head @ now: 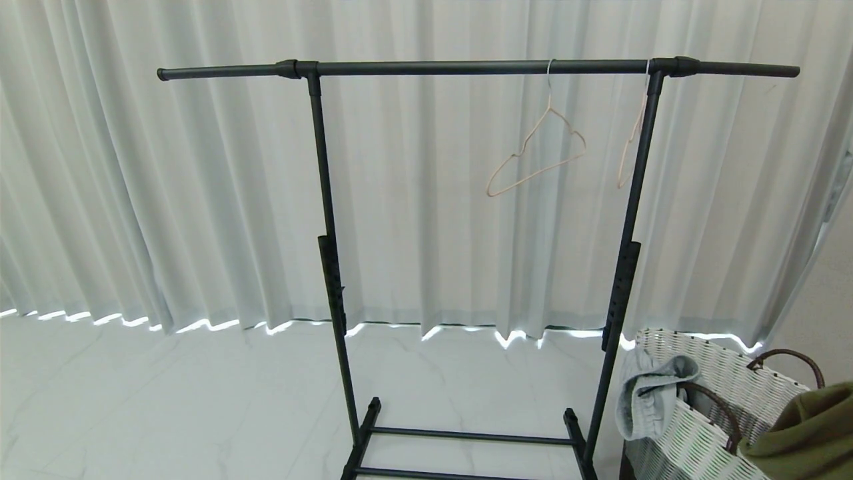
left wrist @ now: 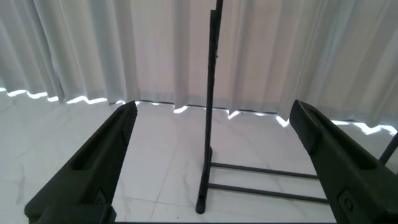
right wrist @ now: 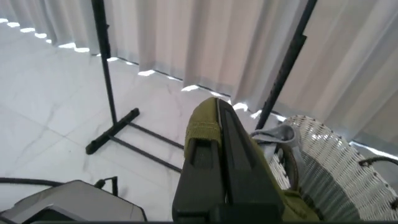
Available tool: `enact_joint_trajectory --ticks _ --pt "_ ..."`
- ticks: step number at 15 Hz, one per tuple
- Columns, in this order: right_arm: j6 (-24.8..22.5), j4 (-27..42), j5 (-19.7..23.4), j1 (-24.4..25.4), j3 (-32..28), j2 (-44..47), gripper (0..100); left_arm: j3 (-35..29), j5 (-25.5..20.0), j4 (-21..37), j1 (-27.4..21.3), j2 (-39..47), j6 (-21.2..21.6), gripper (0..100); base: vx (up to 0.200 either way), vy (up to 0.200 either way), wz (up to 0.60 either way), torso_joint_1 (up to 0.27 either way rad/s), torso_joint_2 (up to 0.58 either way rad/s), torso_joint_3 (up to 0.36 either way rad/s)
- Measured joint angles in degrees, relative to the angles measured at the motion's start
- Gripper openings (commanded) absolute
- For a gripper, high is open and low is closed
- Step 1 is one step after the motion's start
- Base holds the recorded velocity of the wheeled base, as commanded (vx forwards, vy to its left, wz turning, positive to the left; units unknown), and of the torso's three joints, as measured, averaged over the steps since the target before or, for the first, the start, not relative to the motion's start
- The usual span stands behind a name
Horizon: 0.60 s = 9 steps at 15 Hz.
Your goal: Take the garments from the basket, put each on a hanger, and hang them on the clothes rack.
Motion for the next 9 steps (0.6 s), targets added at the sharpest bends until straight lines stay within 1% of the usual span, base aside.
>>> enact_joint_trajectory --ticks 2,4,5,7,9 --pt "0.4 -7.2 0.5 0.5 -0.1 3.4 0 0.0 -0.2 -0.1 0.0 0.0 0.5 100 0.000 0.000 0.00 0.000 0.00 0.000" --pt "1.3 -11.4 1.5 0.9 -0.7 6.7 0 -0.6 -2.1 -0.3 0.0 0.0 0.2 100 0.000 0.000 0.00 0.000 0.00 0.000" --pt "1.9 -12.9 2.1 1.0 -1.4 8.7 0 -3.8 -5.5 -0.4 0.0 0.0 -0.4 100 0.000 0.000 0.00 0.000 0.00 0.000" --pt "3.0 -15.0 2.4 1.2 -4.1 13.0 0 -12.9 -11.9 -1.0 0.0 1.8 -1.3 100 0.000 0.000 0.00 0.000 0.00 0.000" --pt "4.9 -17.1 2.4 2.1 -7.4 17.1 0 -20.1 -15.9 -1.1 -0.2 6.9 -1.6 100 0.000 0.000 0.00 0.000 0.00 0.000"
